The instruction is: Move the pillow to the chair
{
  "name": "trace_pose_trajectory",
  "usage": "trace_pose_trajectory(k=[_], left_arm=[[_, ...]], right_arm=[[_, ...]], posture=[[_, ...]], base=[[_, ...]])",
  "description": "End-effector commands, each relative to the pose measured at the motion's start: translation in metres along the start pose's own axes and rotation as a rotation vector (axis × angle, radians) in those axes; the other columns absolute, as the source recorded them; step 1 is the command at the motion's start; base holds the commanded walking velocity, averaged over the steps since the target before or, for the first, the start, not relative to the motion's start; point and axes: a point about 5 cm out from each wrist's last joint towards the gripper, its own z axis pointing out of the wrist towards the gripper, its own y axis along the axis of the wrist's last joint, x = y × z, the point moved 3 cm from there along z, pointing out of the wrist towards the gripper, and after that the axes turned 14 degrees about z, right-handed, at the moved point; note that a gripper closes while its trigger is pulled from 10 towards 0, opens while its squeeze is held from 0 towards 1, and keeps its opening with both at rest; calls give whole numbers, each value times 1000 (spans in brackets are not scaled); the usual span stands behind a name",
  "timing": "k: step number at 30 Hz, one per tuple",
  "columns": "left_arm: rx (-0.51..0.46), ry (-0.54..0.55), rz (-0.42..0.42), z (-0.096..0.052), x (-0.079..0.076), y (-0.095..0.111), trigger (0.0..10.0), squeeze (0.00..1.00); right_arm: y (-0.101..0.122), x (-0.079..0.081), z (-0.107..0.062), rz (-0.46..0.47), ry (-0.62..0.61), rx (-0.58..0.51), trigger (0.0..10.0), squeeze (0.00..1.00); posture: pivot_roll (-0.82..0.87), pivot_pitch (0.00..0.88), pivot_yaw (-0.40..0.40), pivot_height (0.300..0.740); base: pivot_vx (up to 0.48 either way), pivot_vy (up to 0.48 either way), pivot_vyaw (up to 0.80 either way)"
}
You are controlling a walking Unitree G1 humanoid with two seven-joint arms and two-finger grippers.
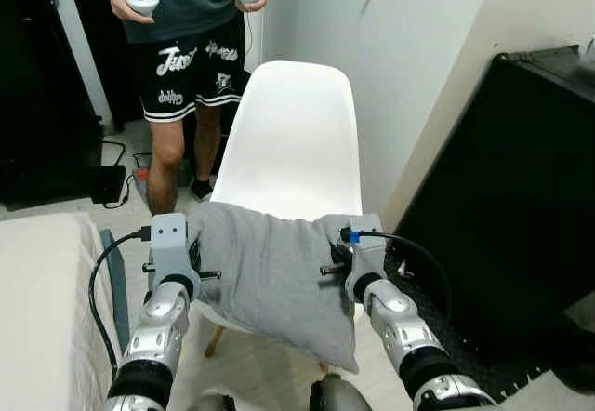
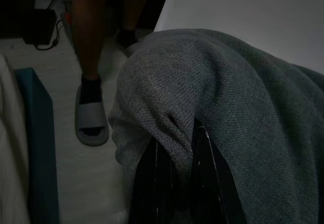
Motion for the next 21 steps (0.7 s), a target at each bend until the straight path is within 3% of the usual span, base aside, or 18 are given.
trace_pose_trajectory(k=[1,21], left_arm=[[-41,-61,22,3,-17,9,10000,0],[-37,-75,42,1,-20,7,10000,0]], right_arm=[[3,15,4,-16,58,-6,10000,0],[-7,10,0,-22,42,19,10000,0]], posture=[[-53,61,-65,621],[-62,108,-58,602]], base=[[0,0,0],[0,0,0]])
